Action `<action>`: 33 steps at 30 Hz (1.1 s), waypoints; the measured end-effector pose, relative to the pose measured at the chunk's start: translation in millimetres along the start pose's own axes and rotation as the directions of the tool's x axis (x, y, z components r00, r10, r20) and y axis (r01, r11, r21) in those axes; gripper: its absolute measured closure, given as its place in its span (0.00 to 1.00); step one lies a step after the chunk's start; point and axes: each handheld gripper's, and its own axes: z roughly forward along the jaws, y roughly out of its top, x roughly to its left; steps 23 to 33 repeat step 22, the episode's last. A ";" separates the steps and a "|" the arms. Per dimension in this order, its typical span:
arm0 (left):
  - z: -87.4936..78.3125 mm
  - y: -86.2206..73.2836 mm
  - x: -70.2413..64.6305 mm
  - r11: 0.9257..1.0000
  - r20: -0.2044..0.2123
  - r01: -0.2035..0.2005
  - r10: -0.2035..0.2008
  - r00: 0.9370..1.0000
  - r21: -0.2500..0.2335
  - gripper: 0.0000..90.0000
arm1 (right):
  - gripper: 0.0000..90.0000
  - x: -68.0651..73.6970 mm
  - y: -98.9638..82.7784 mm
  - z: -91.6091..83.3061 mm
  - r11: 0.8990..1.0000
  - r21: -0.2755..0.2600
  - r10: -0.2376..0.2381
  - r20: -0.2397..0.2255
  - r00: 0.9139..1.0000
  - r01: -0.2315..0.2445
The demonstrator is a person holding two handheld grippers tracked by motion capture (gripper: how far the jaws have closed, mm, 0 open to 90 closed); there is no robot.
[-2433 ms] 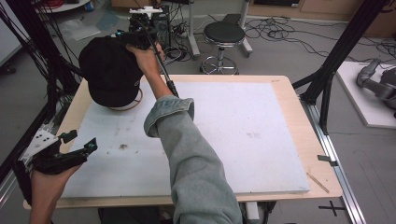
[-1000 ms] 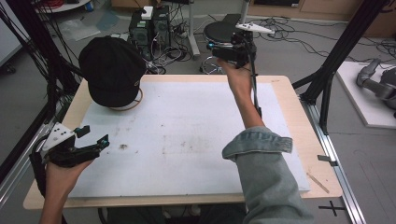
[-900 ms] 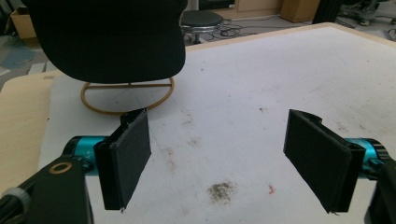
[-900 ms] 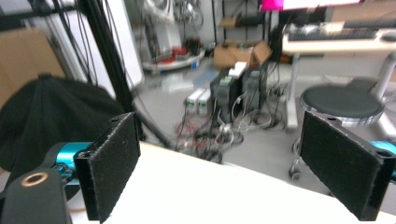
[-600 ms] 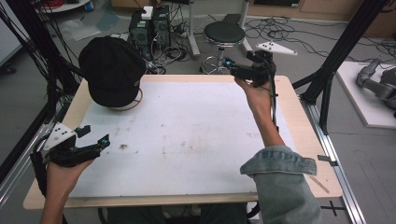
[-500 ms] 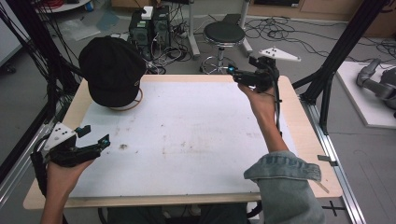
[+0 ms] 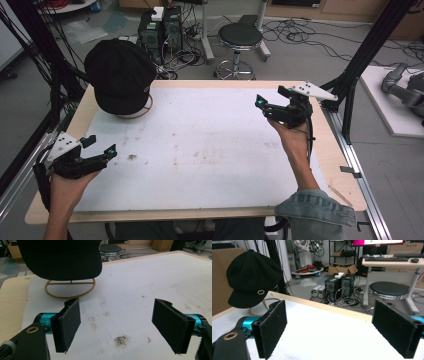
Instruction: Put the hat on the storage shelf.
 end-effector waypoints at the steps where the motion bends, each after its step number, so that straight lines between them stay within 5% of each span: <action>1: 0.3 -0.3 0.2 1.000 0.001 -0.001 0.001 1.000 0.001 0.26 | 0.14 -0.4 -2.6 -1.6 1.000 0.001 0.002 0.001 1.000 -0.002; 16: 4.9 -1.5 0.8 1.000 0.002 0.001 -0.001 1.000 0.002 0.26 | 0.14 -3.0 -63.4 -22.0 1.000 0.013 0.028 0.042 0.999 -0.029; 33: 7.0 -1.0 -0.3 1.000 0.007 0.002 -0.002 1.000 0.005 0.26 | 0.14 -1.9 -66.6 -23.6 0.999 0.010 0.032 0.037 0.999 -0.032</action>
